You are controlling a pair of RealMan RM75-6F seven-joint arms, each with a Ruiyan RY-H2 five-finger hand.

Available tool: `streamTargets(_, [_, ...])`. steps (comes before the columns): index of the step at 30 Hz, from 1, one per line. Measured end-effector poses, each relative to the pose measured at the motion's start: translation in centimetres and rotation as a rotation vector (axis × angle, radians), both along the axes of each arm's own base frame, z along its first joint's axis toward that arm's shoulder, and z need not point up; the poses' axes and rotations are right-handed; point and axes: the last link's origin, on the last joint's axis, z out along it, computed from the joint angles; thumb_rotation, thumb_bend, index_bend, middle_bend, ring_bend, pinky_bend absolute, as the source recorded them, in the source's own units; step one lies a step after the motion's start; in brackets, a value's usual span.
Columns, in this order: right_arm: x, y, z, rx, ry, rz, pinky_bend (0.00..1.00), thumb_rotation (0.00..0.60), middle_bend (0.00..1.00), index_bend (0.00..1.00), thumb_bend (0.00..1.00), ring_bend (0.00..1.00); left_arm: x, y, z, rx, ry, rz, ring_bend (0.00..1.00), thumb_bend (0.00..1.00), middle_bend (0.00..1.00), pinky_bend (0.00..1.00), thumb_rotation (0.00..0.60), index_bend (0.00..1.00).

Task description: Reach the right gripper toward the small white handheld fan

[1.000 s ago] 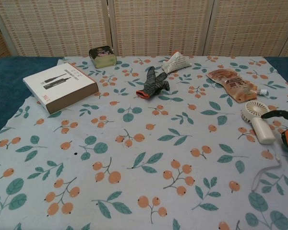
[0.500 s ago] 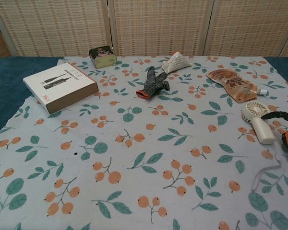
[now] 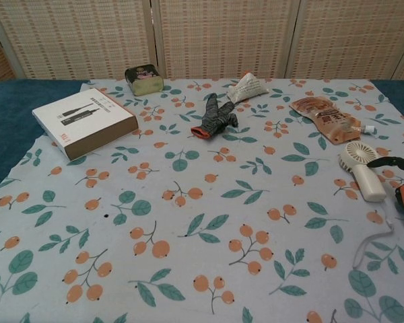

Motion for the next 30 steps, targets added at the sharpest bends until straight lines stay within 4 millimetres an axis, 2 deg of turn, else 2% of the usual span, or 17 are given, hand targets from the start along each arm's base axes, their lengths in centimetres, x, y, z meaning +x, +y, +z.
streamTargets(9, [0.9, 0.0, 0.8, -0.036, -0.018, 0.034, 0.78, 0.600, 0.73, 0.13, 0.75, 0.61, 0.0, 0.0, 0.0, 0.000, 0.002, -0.001, 0.42, 0.68, 0.33, 0.58, 0.600, 0.28])
streamTargets(17, [1.8, 1.3, 2.9, -0.089, 0.014, 0.080, 0.77, 0.600, 0.73, 0.13, 0.75, 0.61, 0.0, 0.0, 0.0, 0.004, 0.003, -0.001, 0.42, 0.68, 0.33, 0.58, 0.600, 0.28])
streamTargets(20, [1.8, 2.0, 4.0, -0.125, 0.061, 0.100, 0.77, 0.600, 0.73, 0.14, 0.75, 0.56, 0.1, 0.0, 0.1, 0.008, 0.002, -0.003, 0.42, 0.68, 0.33, 0.58, 0.600, 0.28])
streamTargets(22, [1.9, 2.6, 4.8, -0.166, 0.090, 0.115, 0.77, 0.600, 0.72, 0.14, 0.71, 0.52, 0.1, -0.1, 0.1, 0.008, 0.002, -0.006, 0.42, 0.68, 0.33, 0.58, 0.600, 0.28])
streamTargets(27, [2.1, 4.2, 7.0, -0.268, 0.167, 0.157, 0.71, 0.600, 0.55, 0.16, 0.53, 0.39, 0.3, -0.2, -0.1, 0.005, 0.007, -0.017, 0.42, 0.68, 0.33, 0.58, 0.600, 0.28])
streamTargets(30, [2.3, 5.3, 8.1, -0.313, 0.209, 0.170, 0.67, 0.600, 0.48, 0.16, 0.44, 0.34, 0.5, -0.2, -0.4, -0.003, 0.011, -0.028, 0.42, 0.68, 0.33, 0.58, 0.600, 0.28])
